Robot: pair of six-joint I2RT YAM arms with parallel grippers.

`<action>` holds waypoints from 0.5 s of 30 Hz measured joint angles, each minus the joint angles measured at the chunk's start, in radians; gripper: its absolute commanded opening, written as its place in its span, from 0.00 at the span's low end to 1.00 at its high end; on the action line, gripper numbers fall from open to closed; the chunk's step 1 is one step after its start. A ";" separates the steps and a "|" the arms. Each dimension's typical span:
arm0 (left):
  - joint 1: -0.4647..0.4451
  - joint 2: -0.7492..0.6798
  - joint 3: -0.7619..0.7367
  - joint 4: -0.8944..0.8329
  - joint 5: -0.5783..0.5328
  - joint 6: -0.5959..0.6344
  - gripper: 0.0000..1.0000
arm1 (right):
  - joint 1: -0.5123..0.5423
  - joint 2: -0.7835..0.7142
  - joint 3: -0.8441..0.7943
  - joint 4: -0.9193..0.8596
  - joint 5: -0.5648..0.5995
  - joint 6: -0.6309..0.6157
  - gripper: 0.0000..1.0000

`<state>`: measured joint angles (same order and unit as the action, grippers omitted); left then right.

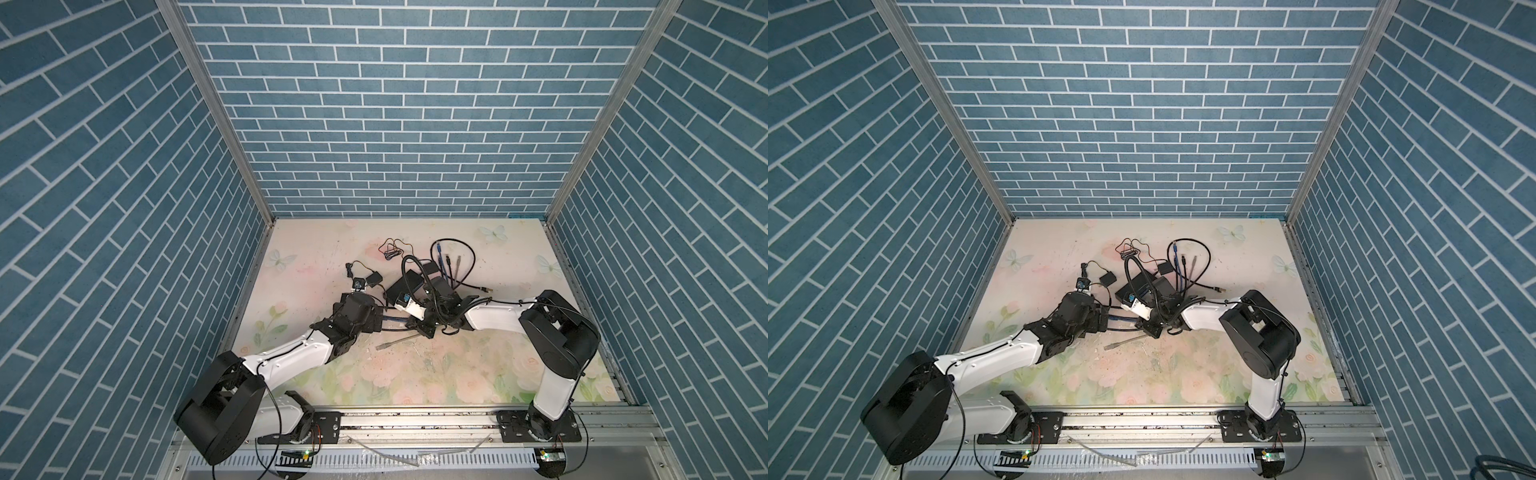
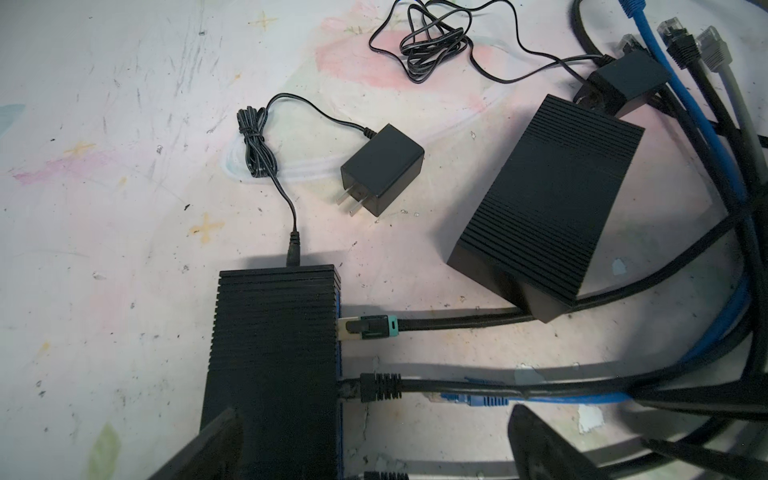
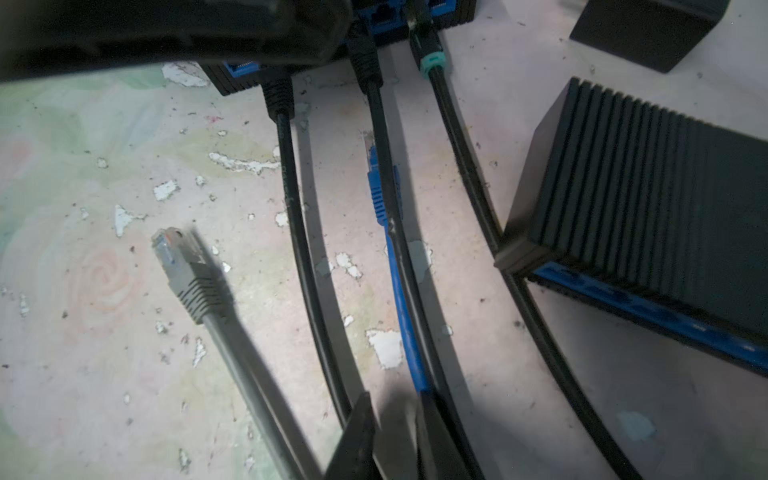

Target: Insert the plug into the switch port

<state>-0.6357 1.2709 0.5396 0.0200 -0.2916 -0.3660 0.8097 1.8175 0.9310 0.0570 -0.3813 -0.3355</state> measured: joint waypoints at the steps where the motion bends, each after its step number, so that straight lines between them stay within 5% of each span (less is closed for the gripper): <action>1: 0.001 0.000 0.000 0.000 0.000 0.000 1.00 | 0.000 0.002 0.002 -0.005 0.002 -0.007 0.21; 15: 0.005 0.000 -0.002 0.000 0.000 -0.002 0.99 | 0.001 0.015 0.022 -0.035 0.019 -0.074 0.23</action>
<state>-0.6304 1.2709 0.5377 0.0200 -0.2920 -0.3676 0.8108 1.8324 0.9527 0.0223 -0.3618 -0.4099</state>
